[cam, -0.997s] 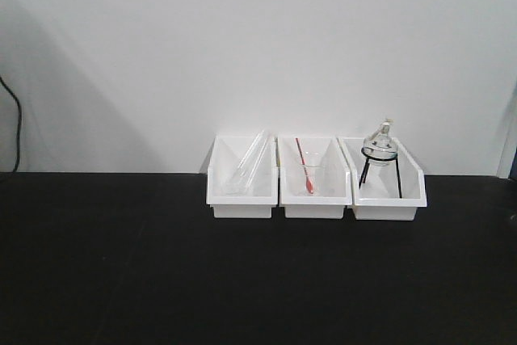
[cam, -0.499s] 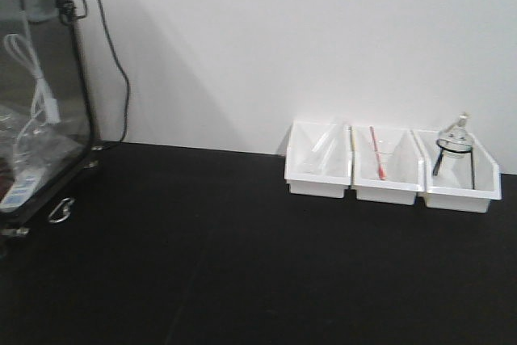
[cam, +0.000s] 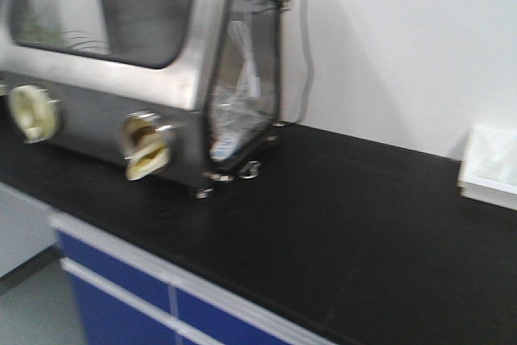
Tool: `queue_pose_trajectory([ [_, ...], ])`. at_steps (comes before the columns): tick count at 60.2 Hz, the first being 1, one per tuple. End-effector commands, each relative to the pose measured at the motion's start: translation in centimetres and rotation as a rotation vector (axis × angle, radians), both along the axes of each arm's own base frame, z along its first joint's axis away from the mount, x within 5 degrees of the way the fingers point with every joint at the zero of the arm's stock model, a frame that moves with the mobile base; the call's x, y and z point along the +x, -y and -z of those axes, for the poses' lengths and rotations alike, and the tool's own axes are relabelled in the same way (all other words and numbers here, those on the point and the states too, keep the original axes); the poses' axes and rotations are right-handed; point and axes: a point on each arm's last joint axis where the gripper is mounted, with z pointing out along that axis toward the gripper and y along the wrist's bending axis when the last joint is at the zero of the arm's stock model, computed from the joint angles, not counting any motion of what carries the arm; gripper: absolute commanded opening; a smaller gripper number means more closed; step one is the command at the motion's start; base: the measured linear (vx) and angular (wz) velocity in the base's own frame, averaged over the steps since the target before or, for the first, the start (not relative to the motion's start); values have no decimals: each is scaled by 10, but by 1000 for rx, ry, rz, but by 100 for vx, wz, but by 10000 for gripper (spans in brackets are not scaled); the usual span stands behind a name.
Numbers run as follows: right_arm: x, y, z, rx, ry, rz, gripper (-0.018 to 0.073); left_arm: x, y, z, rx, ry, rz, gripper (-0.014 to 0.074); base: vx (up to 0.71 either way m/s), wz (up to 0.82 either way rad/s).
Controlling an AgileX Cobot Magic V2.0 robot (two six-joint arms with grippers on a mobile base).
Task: Pick beaker and place in left cabinet
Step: 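Drive the base away from the bench holding the beaker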
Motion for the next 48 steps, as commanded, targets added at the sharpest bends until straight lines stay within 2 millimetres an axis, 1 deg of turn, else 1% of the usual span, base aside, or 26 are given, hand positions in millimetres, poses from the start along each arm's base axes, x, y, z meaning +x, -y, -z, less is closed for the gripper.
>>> queue_pose_trajectory([
  [1, 2, -2, -17, 25, 102, -20, -4, -1, 1, -4, -16, 91, 15, -8, -19, 75],
  [30, 2, -2, -17, 25, 102, -20, -4, -1, 1, -4, -16, 91, 15, -8, -17, 67],
  [48, 2, -2, -17, 25, 102, -20, -4, -1, 1, -4, -16, 91, 15, -8, -8, 65],
])
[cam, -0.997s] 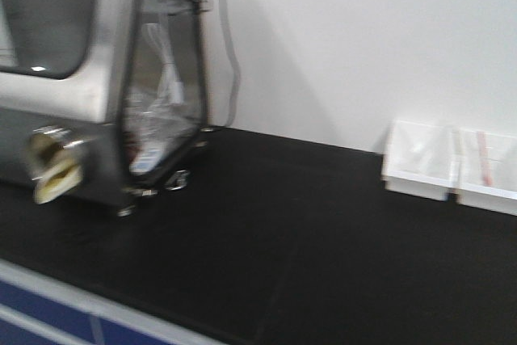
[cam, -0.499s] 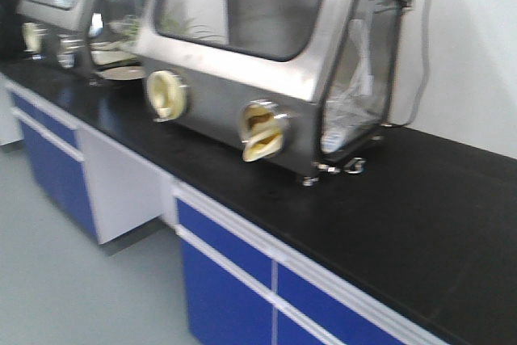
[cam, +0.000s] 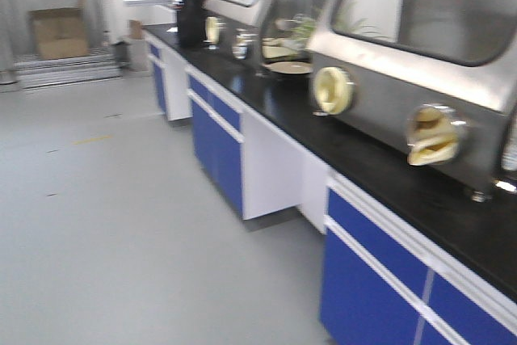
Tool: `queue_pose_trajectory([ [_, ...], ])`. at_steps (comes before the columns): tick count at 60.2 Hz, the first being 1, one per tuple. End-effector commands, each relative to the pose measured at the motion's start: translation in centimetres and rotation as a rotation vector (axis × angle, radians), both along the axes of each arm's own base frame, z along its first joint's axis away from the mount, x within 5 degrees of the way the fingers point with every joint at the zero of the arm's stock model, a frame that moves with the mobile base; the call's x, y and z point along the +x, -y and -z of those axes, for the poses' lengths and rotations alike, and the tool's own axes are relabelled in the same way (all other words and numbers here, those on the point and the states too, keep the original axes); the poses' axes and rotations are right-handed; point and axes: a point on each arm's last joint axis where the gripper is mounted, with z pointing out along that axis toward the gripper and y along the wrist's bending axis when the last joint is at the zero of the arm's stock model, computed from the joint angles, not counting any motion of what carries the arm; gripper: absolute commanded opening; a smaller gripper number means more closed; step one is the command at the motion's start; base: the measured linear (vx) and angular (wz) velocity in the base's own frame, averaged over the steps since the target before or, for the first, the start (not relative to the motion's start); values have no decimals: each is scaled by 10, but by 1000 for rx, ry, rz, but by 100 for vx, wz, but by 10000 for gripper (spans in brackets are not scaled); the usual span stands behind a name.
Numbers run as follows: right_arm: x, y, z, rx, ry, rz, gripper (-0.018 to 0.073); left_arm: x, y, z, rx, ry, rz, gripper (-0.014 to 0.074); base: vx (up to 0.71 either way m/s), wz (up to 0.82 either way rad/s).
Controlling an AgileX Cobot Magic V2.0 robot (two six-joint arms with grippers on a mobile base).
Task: Pick beaker and place in left cabinet
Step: 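Drive the base away from the bench holding the beaker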
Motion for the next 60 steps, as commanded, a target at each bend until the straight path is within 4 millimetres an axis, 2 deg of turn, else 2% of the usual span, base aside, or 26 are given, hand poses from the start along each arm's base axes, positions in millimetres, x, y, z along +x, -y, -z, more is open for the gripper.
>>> queue_pose_trajectory([
  [1, 2, -2, -17, 26, 104, -20, -4, -1, 1, -4, -16, 91, 15, -8, 0, 65],
  [33, 2, -2, -17, 26, 103, -20, -4, -1, 1, -4, -16, 91, 15, -8, 16, 61],
  [60, 2, -2, -17, 26, 103, -20, -4, -1, 1, -4, -16, 91, 15, -8, 41, 21],
])
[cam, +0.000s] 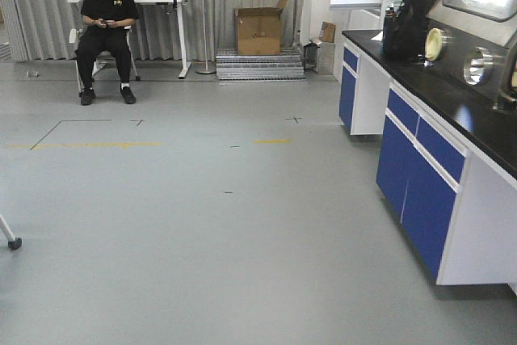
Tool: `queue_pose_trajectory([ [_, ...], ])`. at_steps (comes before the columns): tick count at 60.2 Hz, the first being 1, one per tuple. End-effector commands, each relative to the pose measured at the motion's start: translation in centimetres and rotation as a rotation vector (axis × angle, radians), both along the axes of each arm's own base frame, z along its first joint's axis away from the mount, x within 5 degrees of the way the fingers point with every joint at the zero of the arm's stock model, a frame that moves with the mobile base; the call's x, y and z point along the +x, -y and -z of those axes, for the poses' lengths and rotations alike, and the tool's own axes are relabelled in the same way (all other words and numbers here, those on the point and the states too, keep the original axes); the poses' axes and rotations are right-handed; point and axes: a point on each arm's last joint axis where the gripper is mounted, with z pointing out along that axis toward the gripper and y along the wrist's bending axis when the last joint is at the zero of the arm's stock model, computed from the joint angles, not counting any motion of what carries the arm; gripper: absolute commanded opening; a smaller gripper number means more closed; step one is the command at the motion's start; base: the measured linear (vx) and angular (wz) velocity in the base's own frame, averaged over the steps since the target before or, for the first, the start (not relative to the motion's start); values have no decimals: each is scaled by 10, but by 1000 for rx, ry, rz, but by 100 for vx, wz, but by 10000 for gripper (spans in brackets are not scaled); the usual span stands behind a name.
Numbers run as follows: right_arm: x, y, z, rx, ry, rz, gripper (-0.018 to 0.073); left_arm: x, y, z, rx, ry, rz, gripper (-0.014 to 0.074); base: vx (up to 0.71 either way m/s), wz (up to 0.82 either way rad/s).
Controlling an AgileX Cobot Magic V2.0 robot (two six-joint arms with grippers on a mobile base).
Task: Pick beaker and place in left cabinet
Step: 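Drive the base away from the bench holding the beaker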
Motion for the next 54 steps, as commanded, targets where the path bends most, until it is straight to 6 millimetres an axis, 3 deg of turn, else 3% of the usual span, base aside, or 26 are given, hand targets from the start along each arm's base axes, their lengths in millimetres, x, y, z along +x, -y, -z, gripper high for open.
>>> queue_pose_trajectory([
  [1, 2, -2, -17, 26, 103, -20, -4, -1, 1, -4, -16, 91, 15, -8, 52, 6],
  [54, 2, -2, -17, 26, 102, -20, -4, -1, 1, -4, -16, 91, 15, -8, 60, 3],
])
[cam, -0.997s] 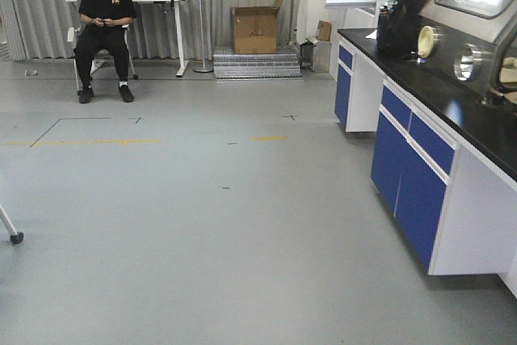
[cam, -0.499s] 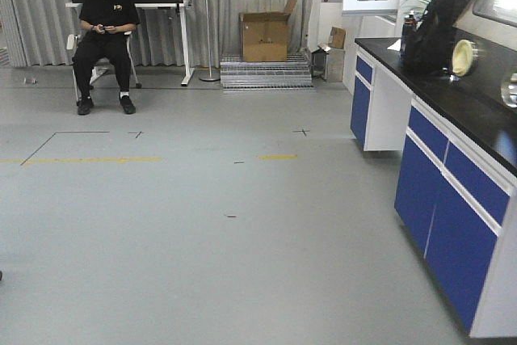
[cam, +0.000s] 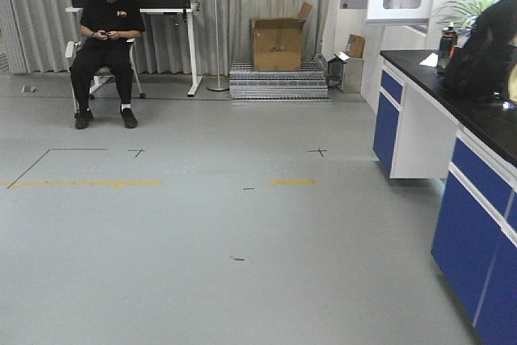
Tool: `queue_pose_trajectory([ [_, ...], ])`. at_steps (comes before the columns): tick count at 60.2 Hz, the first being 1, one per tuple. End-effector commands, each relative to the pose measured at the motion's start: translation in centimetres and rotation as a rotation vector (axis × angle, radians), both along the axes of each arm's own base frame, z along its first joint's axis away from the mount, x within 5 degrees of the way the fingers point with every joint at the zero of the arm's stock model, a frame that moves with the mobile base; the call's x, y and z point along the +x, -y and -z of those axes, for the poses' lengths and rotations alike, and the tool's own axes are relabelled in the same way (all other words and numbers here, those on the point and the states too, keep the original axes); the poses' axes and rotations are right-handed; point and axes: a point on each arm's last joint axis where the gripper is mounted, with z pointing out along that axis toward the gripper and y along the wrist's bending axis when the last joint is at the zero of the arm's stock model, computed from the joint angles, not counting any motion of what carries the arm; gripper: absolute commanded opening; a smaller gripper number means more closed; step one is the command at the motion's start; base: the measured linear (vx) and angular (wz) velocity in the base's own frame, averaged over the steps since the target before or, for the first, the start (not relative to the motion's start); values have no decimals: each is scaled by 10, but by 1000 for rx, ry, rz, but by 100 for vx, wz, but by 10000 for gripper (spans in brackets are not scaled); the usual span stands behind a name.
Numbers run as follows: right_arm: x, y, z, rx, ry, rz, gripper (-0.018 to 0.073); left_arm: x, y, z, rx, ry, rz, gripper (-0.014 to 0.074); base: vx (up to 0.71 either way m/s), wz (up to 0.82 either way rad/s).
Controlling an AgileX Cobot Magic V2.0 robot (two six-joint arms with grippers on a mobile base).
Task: Pick beaker and place in left cabinet
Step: 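Drive the base across the room to the open white cabinet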
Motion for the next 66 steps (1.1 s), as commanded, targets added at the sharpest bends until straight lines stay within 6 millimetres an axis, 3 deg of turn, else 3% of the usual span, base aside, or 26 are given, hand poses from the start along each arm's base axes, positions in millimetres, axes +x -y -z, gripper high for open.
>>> queue_pose_trajectory([
  [1, 2, -2, -17, 26, 102, -20, -4, -1, 1, -4, -16, 91, 15, -8, 63, 6],
  [66, 2, -2, -17, 26, 102, -20, -4, -1, 1, -4, -16, 91, 15, -8, 67, 5],
])
